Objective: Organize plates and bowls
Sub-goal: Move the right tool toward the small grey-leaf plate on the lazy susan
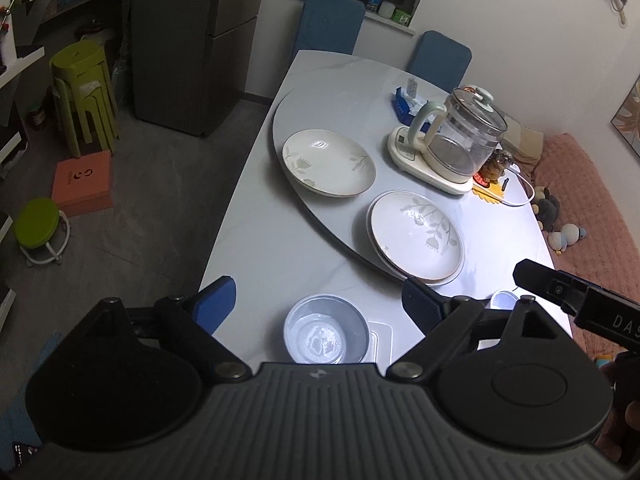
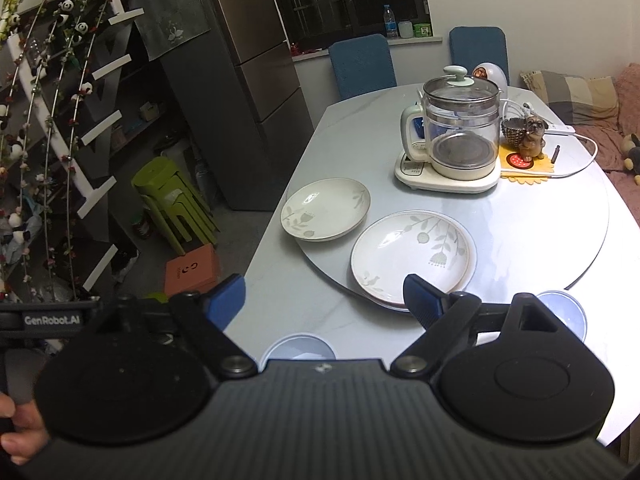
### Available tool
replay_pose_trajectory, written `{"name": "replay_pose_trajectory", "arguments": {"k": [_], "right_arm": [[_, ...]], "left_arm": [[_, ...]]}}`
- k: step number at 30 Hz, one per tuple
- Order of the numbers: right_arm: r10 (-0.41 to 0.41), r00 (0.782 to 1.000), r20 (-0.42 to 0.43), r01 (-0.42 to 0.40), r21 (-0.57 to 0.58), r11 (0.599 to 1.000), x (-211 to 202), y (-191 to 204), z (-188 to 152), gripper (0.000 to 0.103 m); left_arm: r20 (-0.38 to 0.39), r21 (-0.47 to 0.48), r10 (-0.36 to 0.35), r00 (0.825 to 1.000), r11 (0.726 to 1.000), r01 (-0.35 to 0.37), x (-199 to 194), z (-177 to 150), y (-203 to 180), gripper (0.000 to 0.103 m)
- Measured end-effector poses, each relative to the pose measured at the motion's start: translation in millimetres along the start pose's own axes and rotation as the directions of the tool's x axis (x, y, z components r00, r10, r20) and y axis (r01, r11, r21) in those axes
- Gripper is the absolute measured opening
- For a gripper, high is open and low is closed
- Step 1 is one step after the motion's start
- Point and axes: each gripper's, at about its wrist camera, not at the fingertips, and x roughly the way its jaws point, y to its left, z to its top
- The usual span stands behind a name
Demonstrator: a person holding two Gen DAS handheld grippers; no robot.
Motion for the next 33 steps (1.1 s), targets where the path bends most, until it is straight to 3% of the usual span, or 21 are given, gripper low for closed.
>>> {"name": "replay_pose_trajectory", "arguments": {"k": [11, 19, 27, 29, 33], "right_arm": [[0.006, 0.999, -0.034, -0.007, -0.025, 1.000, 36, 6, 28, 0.087], [0.001, 1.000, 0.004, -0.001, -0.045, 0.999, 65, 6, 59, 0.087], [0.025, 0.998, -0.061, -0.024, 0.016, 1.000, 108, -6, 67, 0.086], [0.023, 0.996, -0.083, -0.022, 0.022, 1.000, 119, -6, 69, 0.075], [0.025, 0.994, -0.102, -0.023, 0.021, 1.000, 141, -11, 75, 0.068]], "left_arm": [[-0.005, -0.073, -0.014, 1.000, 0.997, 0.014, 34, 22, 28, 0.093], [0.001, -0.096, -0.021, 1.000, 0.995, 0.021, 84, 78, 41, 0.093], [-0.003, -0.115, -0.069, 0.998, 0.991, 0.068, 123, 115, 51, 0.093], [-0.019, -0.123, -0.075, 0.997, 0.990, 0.072, 136, 121, 52, 0.093], [-0.043, -0.135, -0.078, 0.996, 0.988, 0.072, 168, 135, 64, 0.093]]}}
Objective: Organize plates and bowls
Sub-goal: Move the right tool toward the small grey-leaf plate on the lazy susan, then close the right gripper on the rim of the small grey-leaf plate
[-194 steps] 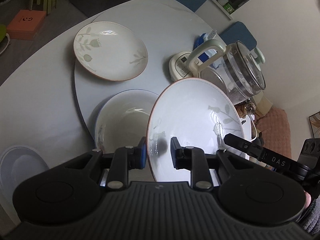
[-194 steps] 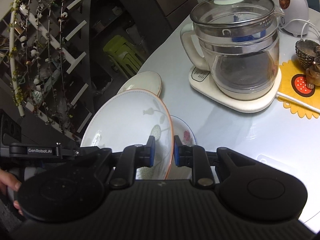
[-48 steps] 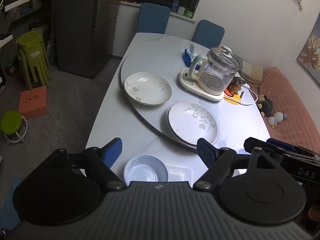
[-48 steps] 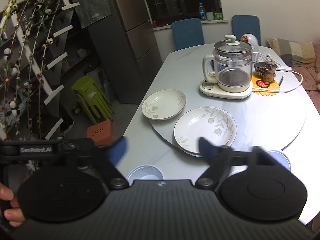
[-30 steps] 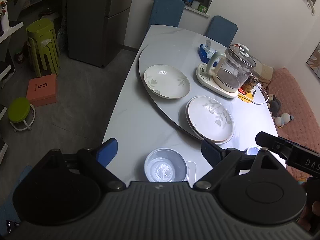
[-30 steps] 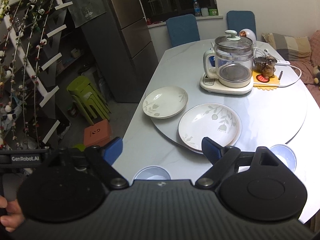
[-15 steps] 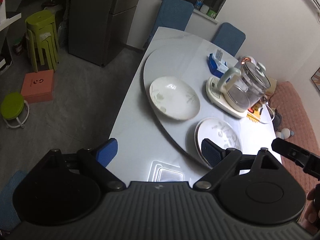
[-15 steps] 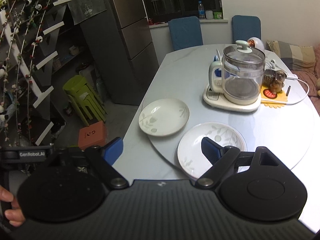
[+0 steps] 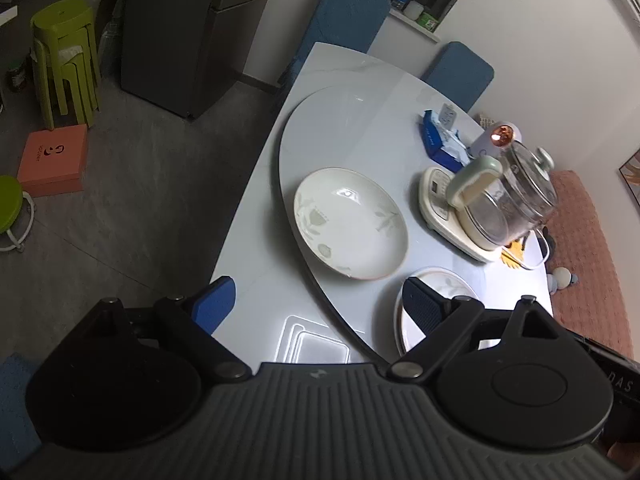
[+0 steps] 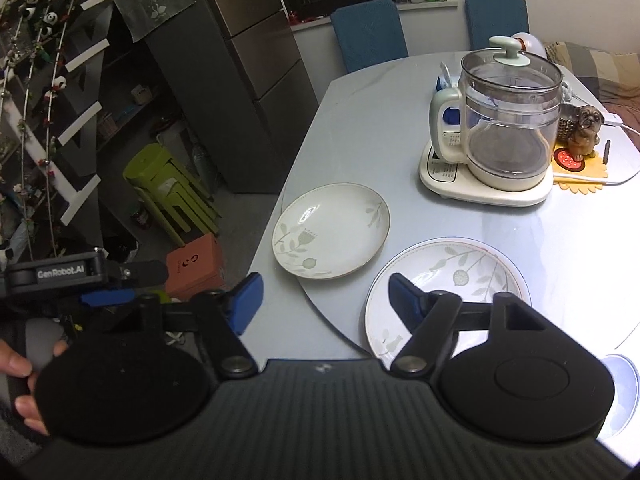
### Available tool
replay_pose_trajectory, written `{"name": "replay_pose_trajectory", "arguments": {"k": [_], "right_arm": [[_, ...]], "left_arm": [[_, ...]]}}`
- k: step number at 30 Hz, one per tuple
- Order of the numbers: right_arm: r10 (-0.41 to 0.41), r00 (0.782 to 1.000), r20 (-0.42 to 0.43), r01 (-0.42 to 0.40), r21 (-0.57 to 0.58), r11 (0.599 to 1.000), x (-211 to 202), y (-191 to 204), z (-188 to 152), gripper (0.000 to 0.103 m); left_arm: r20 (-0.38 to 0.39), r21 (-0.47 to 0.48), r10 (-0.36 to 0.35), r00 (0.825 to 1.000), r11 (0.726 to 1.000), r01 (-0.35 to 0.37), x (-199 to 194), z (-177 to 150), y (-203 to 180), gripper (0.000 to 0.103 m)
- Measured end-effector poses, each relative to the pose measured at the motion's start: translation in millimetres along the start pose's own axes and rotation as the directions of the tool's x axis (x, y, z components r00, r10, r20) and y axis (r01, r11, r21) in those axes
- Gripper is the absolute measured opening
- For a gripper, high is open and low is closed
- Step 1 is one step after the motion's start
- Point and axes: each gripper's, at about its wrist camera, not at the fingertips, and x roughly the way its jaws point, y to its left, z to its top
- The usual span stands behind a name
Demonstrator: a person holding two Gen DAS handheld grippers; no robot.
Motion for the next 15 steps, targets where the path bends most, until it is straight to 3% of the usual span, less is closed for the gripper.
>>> {"name": "replay_pose_trajectory", "arguments": {"k": [12, 15], "right_arm": [[0.005, 0.995, -0.095, -0.003, 0.019, 1.000, 90, -23, 30, 0.067], [0.013, 0.992, -0.123, -0.009, 0.031, 0.999, 116, -31, 37, 0.061]], "left_arm": [[-0.086, -0.045, 0.009, 0.996, 0.999, -0.013, 96, 40, 27, 0.092], [-0.101, -0.049, 0.014, 0.995, 0.999, -0.019, 118, 46, 31, 0.090]]}}
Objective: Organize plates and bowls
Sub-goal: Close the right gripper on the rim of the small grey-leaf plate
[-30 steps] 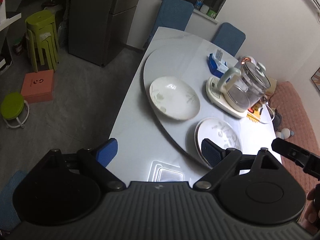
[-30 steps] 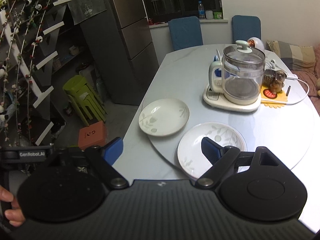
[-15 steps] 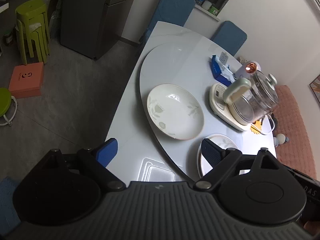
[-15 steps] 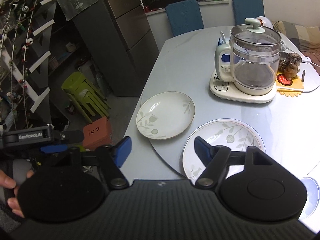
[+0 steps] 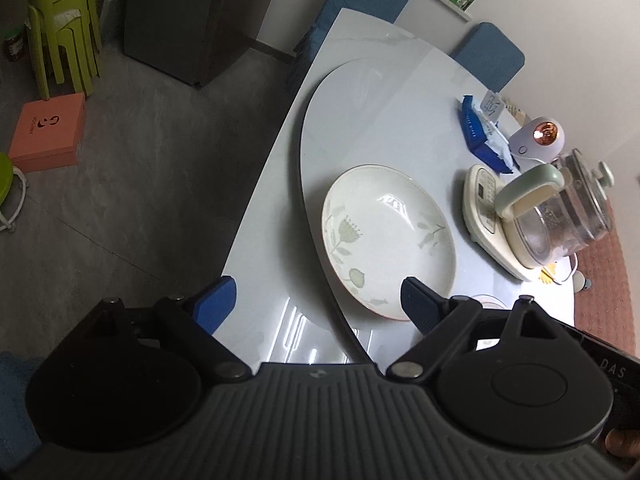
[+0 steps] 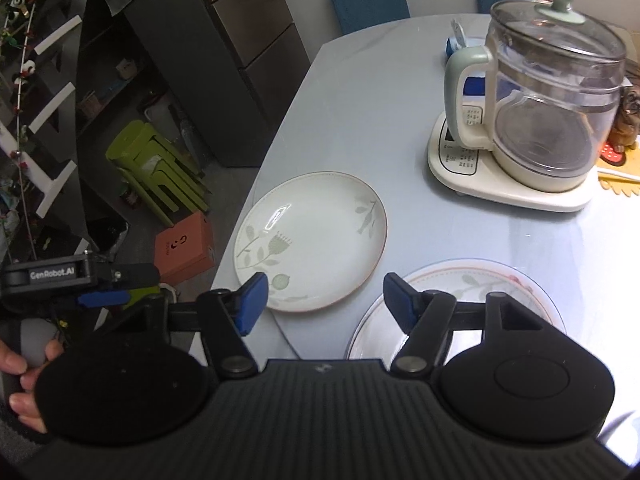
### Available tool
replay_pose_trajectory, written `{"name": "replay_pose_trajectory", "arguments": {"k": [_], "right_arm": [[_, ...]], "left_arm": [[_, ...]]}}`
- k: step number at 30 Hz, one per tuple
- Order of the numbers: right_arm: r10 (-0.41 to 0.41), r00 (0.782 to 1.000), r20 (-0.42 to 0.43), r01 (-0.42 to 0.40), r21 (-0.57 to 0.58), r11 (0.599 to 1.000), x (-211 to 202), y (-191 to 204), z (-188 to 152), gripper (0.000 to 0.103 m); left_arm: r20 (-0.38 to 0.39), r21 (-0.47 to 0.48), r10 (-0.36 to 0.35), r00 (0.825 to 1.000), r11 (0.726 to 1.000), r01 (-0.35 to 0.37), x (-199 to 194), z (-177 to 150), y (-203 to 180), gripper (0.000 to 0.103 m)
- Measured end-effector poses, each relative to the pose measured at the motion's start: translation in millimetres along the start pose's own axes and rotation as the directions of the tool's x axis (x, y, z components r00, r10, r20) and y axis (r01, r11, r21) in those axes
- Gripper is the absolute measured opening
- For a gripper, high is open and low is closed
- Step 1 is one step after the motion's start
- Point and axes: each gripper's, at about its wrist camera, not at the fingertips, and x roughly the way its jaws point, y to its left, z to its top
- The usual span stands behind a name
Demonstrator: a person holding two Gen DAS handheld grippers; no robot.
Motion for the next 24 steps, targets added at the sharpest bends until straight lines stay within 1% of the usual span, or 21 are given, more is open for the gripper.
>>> {"name": "replay_pose_trajectory", "arguments": {"k": [1, 4, 6, 7, 9, 12, 14, 19, 22, 24], "right_arm": [[0.005, 1.000, -0.009, -0.005, 0.006, 1.000, 7, -2, 3, 0.058], [0.016, 1.000, -0.025, -0.016, 0.002, 1.000, 28, -8, 15, 0.054], [0.022, 0.999, -0.038, -0.022, 0.010, 1.000, 42, -13, 20, 0.052], [0.022, 0.999, -0.042, -0.022, 0.011, 1.000, 49, -15, 23, 0.050], [0.012, 0.999, -0.046, -0.012, 0.008, 1.000, 60, -20, 27, 0.048], [-0.004, 0.999, -0.044, 0.005, 0.012, 1.000, 71, -28, 31, 0.046], [-0.003, 0.999, -0.044, 0.005, 0.028, 1.000, 79, -35, 33, 0.045], [0.002, 0.998, -0.061, 0.002, 0.055, 0.998, 99, -49, 35, 0.033], [0.017, 0.998, -0.063, -0.012, 0.071, 0.997, 108, -55, 36, 0.029], [0.023, 0.998, -0.067, -0.017, 0.077, 0.997, 115, -57, 37, 0.026]], "left_arm": [[-0.004, 0.000, 0.000, 1.000, 1.000, 0.000, 7, 3, 1, 0.088], [-0.025, -0.013, -0.014, 1.000, 1.000, 0.014, 28, 11, 4, 0.077], [-0.045, -0.028, -0.016, 0.999, 0.999, 0.015, 42, 16, 6, 0.066], [-0.052, -0.031, -0.014, 0.999, 0.999, 0.012, 49, 18, 6, 0.064], [-0.059, -0.027, -0.008, 0.998, 1.000, 0.006, 61, 21, 5, 0.058], [-0.072, -0.017, 0.000, 0.997, 1.000, -0.001, 76, 24, 3, 0.052], [-0.078, -0.015, -0.004, 0.997, 1.000, 0.003, 85, 26, 1, 0.049], [-0.087, -0.020, -0.012, 0.996, 1.000, 0.011, 106, 28, -1, 0.046], [-0.089, -0.024, -0.013, 0.996, 1.000, 0.010, 115, 31, -3, 0.045], [-0.093, -0.021, -0.014, 0.996, 1.000, 0.012, 119, 32, -2, 0.041]]}}
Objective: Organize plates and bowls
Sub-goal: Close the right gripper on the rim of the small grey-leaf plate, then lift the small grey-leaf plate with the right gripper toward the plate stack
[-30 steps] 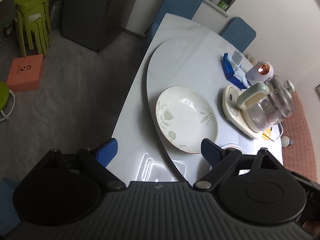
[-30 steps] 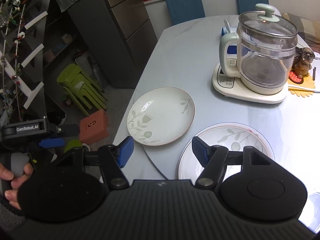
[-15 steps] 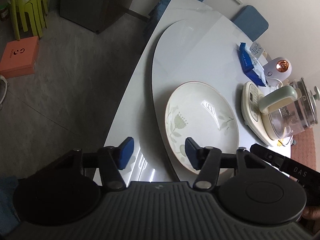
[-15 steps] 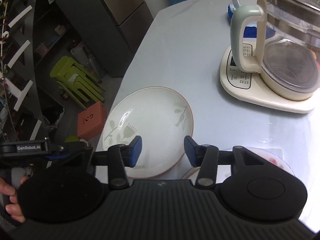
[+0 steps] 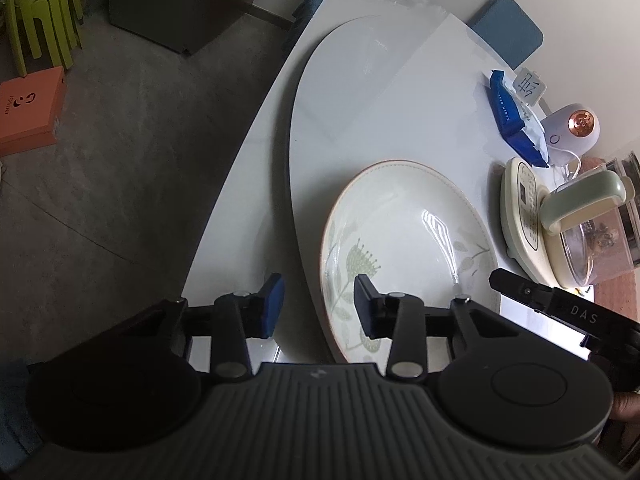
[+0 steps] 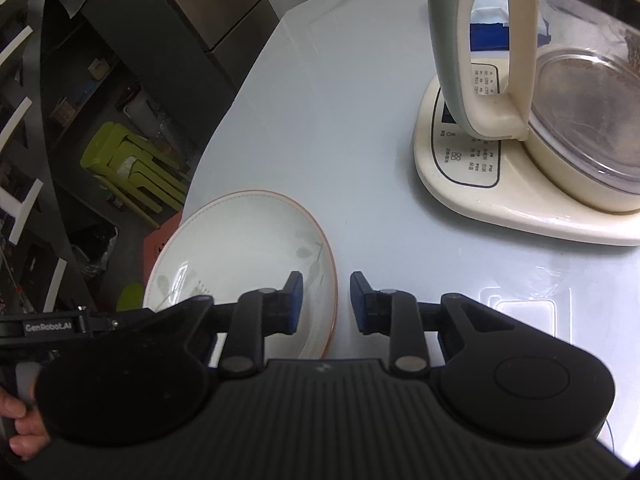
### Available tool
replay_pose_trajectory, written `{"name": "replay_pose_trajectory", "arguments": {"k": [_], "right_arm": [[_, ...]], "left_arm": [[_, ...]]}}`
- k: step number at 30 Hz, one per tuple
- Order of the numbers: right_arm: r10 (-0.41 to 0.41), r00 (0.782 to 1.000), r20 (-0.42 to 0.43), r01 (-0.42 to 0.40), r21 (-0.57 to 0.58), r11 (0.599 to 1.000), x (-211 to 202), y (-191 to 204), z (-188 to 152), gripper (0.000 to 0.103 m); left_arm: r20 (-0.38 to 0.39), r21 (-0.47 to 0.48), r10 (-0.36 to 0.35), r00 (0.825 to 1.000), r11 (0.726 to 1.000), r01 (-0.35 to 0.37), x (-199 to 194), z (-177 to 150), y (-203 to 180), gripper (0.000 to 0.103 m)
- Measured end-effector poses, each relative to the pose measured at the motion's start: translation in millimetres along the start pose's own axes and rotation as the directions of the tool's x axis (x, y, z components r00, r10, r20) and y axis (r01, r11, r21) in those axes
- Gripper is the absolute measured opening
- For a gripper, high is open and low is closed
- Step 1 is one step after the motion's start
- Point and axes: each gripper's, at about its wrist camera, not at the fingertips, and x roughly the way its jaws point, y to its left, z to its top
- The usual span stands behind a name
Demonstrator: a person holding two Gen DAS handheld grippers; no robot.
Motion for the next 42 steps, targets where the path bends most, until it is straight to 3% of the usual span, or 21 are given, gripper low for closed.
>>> {"name": "replay_pose_trajectory", "arguments": {"k": [3, 9, 23, 31, 42], "right_arm": [[-0.020, 1.000, 0.001, 0.020, -0.002, 1.000, 8, 1, 0, 0.020], [0.008, 1.000, -0.008, -0.008, 0.017, 1.000, 19, 0, 0, 0.018], [0.014, 0.999, -0.038, -0.013, 0.027, 1.000, 10, 5, 0, 0.018], [0.018, 1.000, 0.014, -0.019, 0.029, 0.999, -30, 5, -1, 0.018], [0.024, 0.995, 0.098, -0.030, 0.065, 0.997, -98, -1, -22, 0.018]], "left_arm": [[-0.010, -0.007, -0.023, 1.000, 1.000, 0.023, 6, 2, 0, 0.033], [-0.010, 0.021, -0.020, 1.000, 1.000, 0.020, 15, 3, -4, 0.018], [-0.013, 0.074, -0.051, 0.999, 0.996, 0.052, 0, -9, -11, 0.017], [-0.006, 0.166, -0.093, 0.996, 0.982, 0.093, -37, -10, -33, 0.017], [0.037, 0.151, -0.165, 0.986, 0.976, 0.157, -86, -26, -54, 0.017]]}}
